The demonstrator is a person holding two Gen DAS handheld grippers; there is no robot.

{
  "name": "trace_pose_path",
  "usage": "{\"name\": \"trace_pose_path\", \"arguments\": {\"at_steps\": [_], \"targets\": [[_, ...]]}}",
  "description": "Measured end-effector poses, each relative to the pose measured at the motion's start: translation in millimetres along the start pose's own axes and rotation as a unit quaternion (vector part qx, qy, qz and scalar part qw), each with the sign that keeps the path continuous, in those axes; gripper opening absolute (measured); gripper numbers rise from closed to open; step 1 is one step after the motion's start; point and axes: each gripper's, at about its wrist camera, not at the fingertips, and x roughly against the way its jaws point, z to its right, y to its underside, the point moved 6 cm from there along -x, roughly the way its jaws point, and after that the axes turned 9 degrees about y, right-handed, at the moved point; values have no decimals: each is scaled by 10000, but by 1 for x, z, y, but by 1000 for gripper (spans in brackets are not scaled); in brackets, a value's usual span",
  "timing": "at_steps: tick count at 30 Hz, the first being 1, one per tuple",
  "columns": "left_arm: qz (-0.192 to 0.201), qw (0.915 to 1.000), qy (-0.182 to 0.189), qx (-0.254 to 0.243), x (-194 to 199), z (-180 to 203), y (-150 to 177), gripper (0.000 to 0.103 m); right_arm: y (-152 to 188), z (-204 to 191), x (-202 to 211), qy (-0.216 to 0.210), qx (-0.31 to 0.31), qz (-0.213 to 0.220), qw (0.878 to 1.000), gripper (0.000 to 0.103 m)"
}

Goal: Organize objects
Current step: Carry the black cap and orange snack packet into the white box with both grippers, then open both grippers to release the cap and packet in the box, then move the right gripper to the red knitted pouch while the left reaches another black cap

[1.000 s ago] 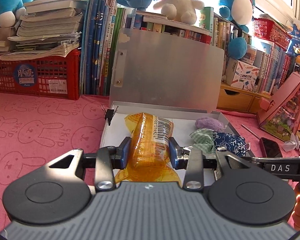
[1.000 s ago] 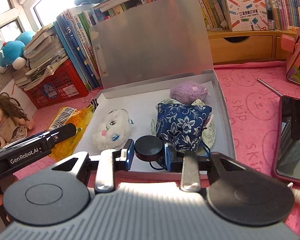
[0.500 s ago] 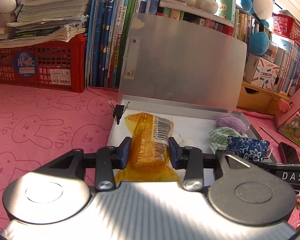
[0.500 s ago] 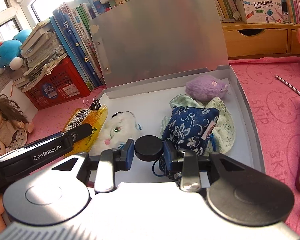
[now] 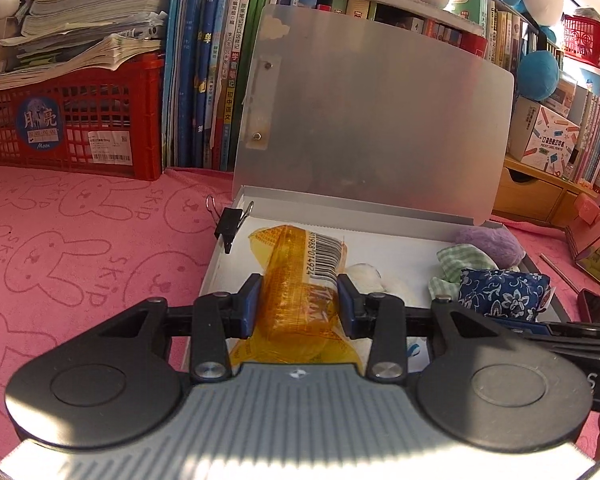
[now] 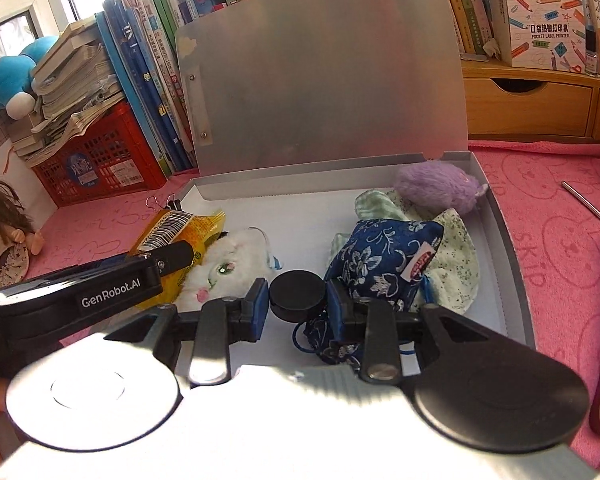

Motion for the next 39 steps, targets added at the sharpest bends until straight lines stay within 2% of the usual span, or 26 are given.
{"name": "trace_pose_path", "arguments": {"at_steps": [11, 14, 19, 21, 26, 27, 30, 39], "targets": [[-85, 9998, -51, -160, -14, 3, 6, 45, 9, -20, 2, -2, 701, 166, 9974, 36], [-93, 9999, -21, -138, -14, 2, 6, 45, 9, -18, 4, -90, 676, 180, 9975, 36], [-119, 9998, 9, -149, -15, 2, 8, 46, 9, -13, 6, -133, 564, 223, 9981, 42], [-128, 9998, 37, -119, -14, 1, 8, 47, 10, -11, 7, -170, 521, 267, 9981, 59], [111, 9993, 279, 213, 3, -1, 4, 77, 9, -3, 21, -411, 322, 473, 9975, 86], [209, 9989, 356, 202, 9, 1, 3, 78, 9, -1, 25, -462, 323, 513, 9971, 90], [329, 9985, 412, 119, 23, 7, -1, 86, 12, 2, 37, -523, 401, 607, 9960, 94], [415, 9962, 696, -333, 72, 26, 0, 88, 29, 15, 82, -650, 532, 853, 9928, 99]]}}
